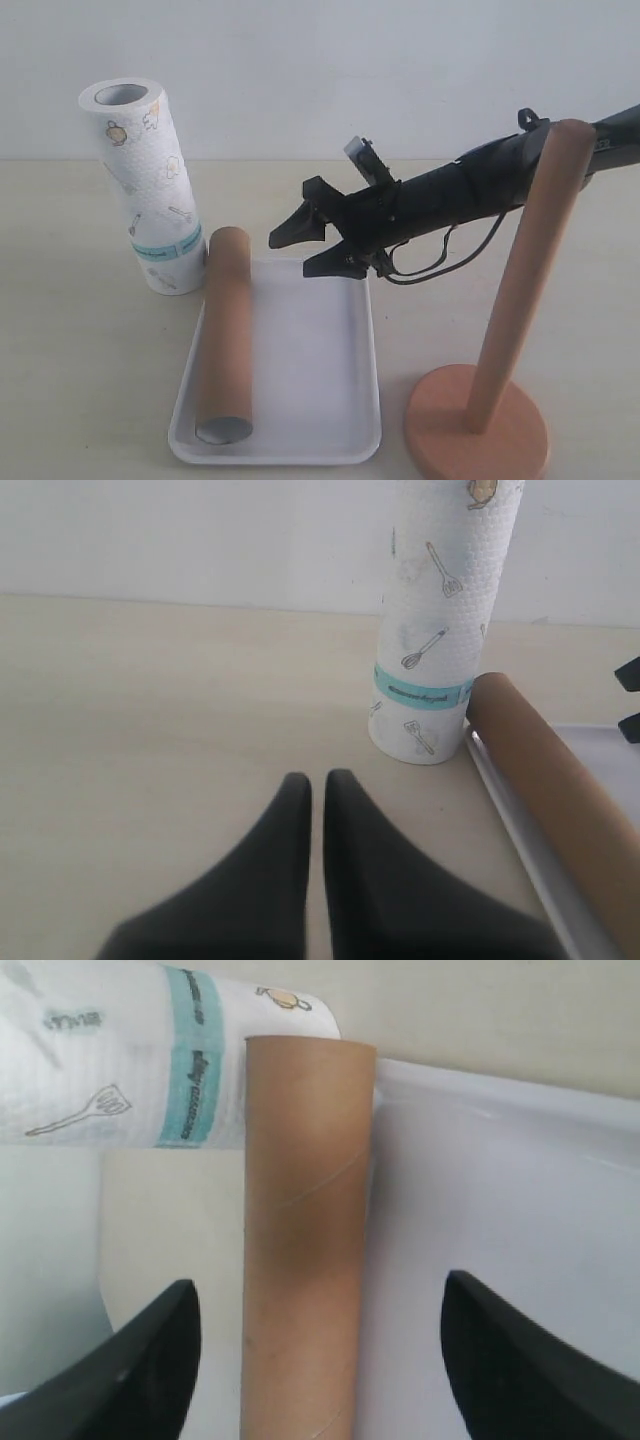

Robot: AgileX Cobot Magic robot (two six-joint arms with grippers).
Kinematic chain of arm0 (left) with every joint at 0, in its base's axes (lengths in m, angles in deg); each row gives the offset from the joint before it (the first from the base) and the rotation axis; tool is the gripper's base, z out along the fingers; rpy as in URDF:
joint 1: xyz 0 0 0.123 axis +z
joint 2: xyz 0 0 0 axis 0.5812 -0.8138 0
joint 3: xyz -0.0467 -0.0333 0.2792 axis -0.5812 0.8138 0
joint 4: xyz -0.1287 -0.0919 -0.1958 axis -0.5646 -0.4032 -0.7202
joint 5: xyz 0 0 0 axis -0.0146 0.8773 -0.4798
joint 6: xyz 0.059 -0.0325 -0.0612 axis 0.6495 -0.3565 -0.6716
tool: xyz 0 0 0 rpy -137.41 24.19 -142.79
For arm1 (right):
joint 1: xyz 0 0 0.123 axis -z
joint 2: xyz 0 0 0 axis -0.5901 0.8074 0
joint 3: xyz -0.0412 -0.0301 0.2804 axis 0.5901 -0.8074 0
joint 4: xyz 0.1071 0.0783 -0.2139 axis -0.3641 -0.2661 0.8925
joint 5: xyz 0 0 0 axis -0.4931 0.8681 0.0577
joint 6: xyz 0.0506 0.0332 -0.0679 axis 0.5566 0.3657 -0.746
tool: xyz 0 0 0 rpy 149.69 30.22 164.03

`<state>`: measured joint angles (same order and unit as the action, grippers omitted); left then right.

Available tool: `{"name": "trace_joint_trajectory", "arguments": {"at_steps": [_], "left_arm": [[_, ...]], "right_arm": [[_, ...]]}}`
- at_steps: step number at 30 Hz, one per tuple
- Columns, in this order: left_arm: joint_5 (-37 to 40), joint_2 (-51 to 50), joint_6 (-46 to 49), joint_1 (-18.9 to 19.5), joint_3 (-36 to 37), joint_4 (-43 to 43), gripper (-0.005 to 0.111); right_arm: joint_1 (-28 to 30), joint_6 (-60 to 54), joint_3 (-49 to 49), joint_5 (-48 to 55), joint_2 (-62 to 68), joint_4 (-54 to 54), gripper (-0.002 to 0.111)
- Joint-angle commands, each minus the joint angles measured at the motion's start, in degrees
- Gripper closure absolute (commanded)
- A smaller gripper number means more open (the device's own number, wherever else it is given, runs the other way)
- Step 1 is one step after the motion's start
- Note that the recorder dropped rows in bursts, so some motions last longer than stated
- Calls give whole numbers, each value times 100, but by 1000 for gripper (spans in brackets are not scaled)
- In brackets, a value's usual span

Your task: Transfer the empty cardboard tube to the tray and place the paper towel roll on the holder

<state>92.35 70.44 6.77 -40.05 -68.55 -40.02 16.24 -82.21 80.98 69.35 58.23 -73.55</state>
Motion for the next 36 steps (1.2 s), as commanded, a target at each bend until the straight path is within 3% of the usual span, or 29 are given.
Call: {"name": "trace_joint_trajectory", "arguments": {"at_steps": [1, 14, 25, 29, 34, 36], "left_arm": [[-74, 17, -38, -27, 22, 7, 103], [-74, 17, -38, -27, 22, 7, 103], [-74, 17, -38, -27, 22, 7, 103], [-74, 17, -38, -27, 22, 7, 103], [-74, 17, -38, -27, 22, 7, 103], [-74, 17, -38, -27, 22, 7, 103]], "right_arm": [[9, -76, -6, -304, -231, 238, 43], [442, -200, -6, -333, -1220, 743, 43], [1560, 298, -6, 877, -2380, 1141, 45], [2064, 376, -6, 1564, -2813, 1180, 64], [2514, 772, -91, 1564, -3447, 1342, 106], [2628, 745, -212, 1564, -3837, 1319, 108]]}}
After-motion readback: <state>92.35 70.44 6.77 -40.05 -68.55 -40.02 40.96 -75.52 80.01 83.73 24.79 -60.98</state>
